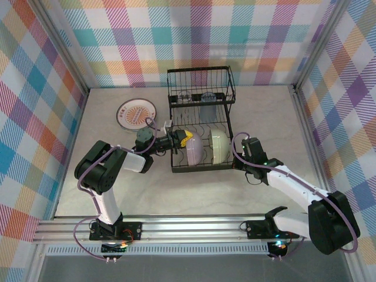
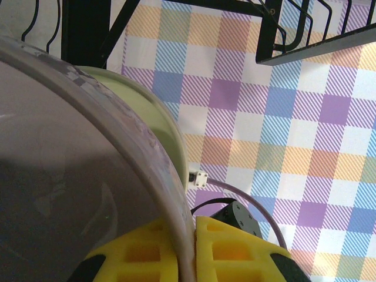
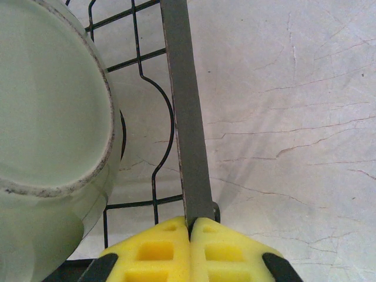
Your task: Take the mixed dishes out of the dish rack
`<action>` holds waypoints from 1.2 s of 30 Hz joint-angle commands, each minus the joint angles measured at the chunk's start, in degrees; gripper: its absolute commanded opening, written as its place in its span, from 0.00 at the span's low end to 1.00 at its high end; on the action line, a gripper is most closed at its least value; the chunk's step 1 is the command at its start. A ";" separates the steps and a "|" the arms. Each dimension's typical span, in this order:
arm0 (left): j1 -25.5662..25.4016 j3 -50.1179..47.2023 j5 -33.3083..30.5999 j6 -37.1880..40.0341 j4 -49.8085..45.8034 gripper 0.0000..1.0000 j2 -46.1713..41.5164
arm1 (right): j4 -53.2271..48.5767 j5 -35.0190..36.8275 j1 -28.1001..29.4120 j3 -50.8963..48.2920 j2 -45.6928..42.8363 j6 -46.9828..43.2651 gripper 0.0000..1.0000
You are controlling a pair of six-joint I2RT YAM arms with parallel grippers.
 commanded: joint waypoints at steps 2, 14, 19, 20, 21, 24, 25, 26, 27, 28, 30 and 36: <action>-3.59 3.09 5.12 0.84 3.92 0.00 -2.44 | 4.72 -9.53 1.44 -1.37 2.27 0.16 0.00; -3.58 2.33 13.51 9.77 3.95 0.00 0.30 | 4.10 -9.73 1.44 -1.29 1.88 -0.54 0.00; -3.59 2.43 14.91 12.16 3.87 0.00 0.56 | 4.48 -10.04 1.40 -1.23 2.30 -0.58 0.00; -3.59 2.42 14.96 12.47 3.86 0.00 0.58 | 4.52 -10.04 1.44 -1.13 2.39 -0.56 0.00; -3.59 2.61 15.09 12.49 3.85 0.00 0.80 | 4.59 -10.07 1.44 -1.10 2.48 -0.49 0.00; -3.61 3.30 15.40 12.84 3.78 0.00 1.36 | 4.63 -10.09 1.44 -0.96 2.67 -0.51 0.00; -3.59 3.46 15.55 12.93 3.81 0.00 1.65 | 4.63 -10.17 1.44 -0.95 2.74 -0.49 0.00; -3.62 3.53 15.64 12.93 3.83 0.00 1.92 | 4.56 -10.16 1.44 -0.86 2.76 -0.51 0.00; -3.59 3.58 15.85 13.13 3.85 0.00 2.08 | 4.54 -10.15 1.44 -0.90 2.76 -0.56 0.00; -3.68 3.45 16.05 13.40 3.78 0.00 2.03 | 4.53 -10.16 1.44 -0.86 2.76 -0.58 0.00; -3.68 3.28 16.31 13.71 3.76 0.00 1.96 | 4.56 -10.08 1.44 -0.80 2.80 -0.58 0.00; -3.59 3.39 17.24 14.68 3.69 0.00 1.56 | 4.62 -10.26 1.44 -0.40 3.55 -0.65 0.00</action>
